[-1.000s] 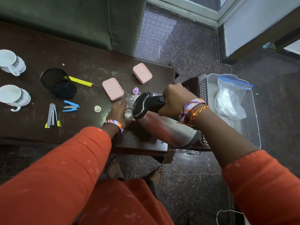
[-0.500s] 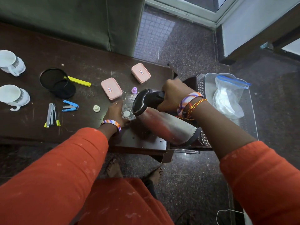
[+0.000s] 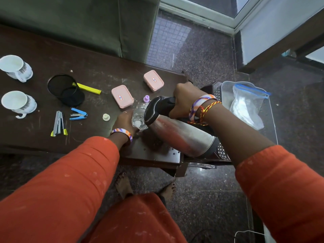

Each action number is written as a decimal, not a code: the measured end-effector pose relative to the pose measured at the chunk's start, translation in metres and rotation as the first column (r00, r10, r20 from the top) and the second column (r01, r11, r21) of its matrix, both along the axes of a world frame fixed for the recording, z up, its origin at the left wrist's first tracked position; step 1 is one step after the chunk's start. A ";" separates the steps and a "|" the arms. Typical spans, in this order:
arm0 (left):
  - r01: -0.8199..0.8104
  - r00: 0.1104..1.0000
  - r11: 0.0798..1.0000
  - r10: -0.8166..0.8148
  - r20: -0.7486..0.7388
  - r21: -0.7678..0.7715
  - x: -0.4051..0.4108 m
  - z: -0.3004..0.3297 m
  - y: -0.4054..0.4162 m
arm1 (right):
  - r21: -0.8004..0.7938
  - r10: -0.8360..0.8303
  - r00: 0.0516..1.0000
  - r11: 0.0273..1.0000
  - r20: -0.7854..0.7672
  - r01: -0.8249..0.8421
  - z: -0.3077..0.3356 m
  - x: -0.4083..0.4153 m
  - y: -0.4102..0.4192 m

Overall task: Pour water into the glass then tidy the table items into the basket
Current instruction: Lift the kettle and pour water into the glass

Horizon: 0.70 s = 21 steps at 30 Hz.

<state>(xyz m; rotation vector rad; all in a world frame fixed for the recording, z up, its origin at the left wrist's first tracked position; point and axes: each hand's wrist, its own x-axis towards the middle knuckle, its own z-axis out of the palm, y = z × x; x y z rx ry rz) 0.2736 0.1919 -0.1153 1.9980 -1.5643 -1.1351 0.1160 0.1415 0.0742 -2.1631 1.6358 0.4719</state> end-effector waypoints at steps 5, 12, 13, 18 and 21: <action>0.030 0.998 0.999 -0.030 0.049 0.019 0.000 0.002 -0.001 | -0.011 0.010 1.000 1.000 0.003 -0.010 0.002 0.001 -0.001; 0.045 0.998 0.999 -0.046 0.046 0.017 0.000 0.009 0.000 | -0.022 0.026 1.000 0.999 0.002 -0.026 0.003 0.003 -0.003; 0.046 0.998 0.999 -0.046 0.039 0.013 -0.001 0.011 0.000 | -0.017 0.030 1.000 0.999 -0.002 -0.030 0.004 0.003 -0.003; 0.053 0.998 0.998 -0.054 0.029 0.028 -0.002 0.016 0.001 | -0.028 0.029 0.999 0.999 -0.013 -0.029 0.004 0.002 -0.005; 0.047 0.999 0.998 -0.048 0.016 0.042 -0.002 0.014 0.002 | -0.037 0.028 0.999 0.999 -0.023 -0.029 0.003 0.002 -0.005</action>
